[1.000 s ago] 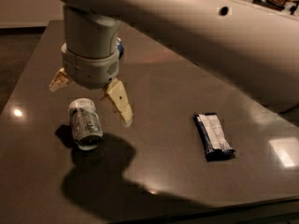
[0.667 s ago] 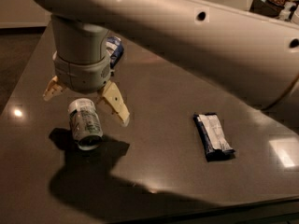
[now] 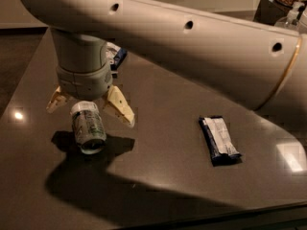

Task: Place 7up can upright

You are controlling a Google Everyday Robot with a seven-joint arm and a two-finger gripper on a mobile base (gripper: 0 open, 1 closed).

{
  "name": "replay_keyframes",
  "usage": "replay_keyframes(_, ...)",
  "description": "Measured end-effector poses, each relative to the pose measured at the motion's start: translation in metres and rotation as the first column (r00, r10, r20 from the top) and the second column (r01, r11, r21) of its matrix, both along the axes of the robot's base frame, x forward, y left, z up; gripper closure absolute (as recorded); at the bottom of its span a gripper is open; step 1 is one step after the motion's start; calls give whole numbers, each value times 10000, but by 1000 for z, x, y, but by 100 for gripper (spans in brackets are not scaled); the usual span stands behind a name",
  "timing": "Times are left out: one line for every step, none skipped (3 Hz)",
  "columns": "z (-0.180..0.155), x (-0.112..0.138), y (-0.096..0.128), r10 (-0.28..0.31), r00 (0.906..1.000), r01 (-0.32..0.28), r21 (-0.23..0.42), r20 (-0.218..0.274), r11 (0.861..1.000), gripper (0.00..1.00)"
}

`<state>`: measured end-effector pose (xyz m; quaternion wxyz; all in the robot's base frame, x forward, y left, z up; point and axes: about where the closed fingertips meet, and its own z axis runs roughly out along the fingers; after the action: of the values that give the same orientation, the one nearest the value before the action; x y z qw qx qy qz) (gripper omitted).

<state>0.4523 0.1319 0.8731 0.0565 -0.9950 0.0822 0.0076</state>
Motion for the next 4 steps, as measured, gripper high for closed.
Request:
replay_keyframes(-5, -3, -5, 585, 9983, -585, -172, -37, 9981, 0)
replay_keyframes(-13, -11, -8, 1156, 9933, -1155, -377, -2, 9926, 0)
replay_keyframes(-23, -13, -11, 1565, 9877, -1560, -632, 31, 9857, 0)
replay_keyframes(-29, -14, -9, 1863, 9825, -1852, -792, 61, 9795, 0)
